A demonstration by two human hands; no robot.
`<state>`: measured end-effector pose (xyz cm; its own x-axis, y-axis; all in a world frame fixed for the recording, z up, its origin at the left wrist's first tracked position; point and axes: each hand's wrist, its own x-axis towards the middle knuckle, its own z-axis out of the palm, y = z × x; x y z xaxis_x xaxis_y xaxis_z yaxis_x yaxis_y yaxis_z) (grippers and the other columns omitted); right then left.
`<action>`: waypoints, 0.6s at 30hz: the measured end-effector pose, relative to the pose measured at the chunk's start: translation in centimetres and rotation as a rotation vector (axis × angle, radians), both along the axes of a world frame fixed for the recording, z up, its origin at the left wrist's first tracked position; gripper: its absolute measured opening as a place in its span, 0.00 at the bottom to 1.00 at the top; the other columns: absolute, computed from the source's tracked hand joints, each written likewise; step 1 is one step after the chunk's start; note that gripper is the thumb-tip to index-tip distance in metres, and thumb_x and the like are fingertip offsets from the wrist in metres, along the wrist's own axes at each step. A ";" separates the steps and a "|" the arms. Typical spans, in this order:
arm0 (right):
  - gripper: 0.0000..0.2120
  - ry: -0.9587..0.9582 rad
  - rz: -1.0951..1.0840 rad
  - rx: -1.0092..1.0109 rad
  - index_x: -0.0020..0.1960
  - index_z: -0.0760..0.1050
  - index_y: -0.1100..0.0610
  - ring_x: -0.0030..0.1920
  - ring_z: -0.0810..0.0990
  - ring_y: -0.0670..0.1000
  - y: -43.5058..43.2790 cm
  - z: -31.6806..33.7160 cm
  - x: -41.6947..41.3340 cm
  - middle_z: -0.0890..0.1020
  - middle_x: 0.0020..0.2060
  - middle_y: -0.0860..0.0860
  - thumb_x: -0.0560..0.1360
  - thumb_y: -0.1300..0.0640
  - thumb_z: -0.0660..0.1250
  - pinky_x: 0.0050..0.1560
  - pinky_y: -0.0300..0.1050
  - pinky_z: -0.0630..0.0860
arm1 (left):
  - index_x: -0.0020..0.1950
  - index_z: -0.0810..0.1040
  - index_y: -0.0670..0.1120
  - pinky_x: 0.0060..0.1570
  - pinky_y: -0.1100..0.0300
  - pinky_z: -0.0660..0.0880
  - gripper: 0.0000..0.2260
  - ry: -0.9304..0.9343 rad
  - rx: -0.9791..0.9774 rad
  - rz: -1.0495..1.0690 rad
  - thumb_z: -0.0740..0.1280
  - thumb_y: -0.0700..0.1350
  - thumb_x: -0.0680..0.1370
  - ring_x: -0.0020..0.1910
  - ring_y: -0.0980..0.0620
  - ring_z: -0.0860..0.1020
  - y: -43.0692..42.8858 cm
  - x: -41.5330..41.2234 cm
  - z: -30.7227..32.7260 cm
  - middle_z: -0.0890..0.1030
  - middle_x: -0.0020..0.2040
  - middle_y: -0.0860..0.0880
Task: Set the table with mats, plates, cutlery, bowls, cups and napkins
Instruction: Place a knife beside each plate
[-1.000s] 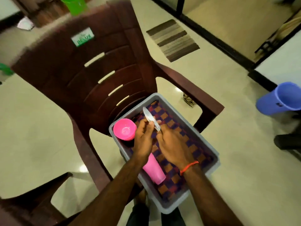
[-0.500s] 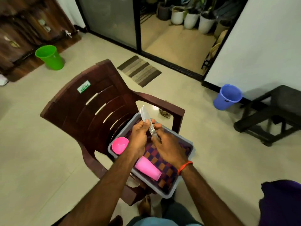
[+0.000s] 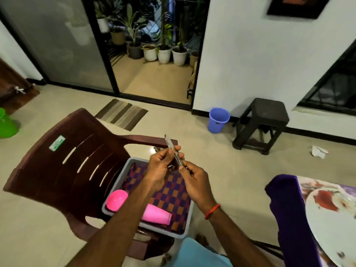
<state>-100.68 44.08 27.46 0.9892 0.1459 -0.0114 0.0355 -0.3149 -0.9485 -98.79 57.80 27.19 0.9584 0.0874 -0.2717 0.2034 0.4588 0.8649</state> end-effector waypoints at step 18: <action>0.09 0.013 -0.363 -0.098 0.59 0.82 0.53 0.42 0.82 0.43 -16.2 1.7 -4.3 0.85 0.43 0.44 0.80 0.54 0.68 0.43 0.34 0.77 | 0.56 0.83 0.41 0.46 0.51 0.82 0.08 0.158 0.144 -0.470 0.64 0.41 0.84 0.46 0.46 0.86 -18.3 0.2 1.2 0.87 0.49 0.43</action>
<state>-104.96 27.85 29.11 0.9760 -0.2169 -0.0203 -0.1066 -0.3938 -0.9130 -98.54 39.48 28.37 0.8514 -0.2960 -0.4330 0.4920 0.1645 0.8549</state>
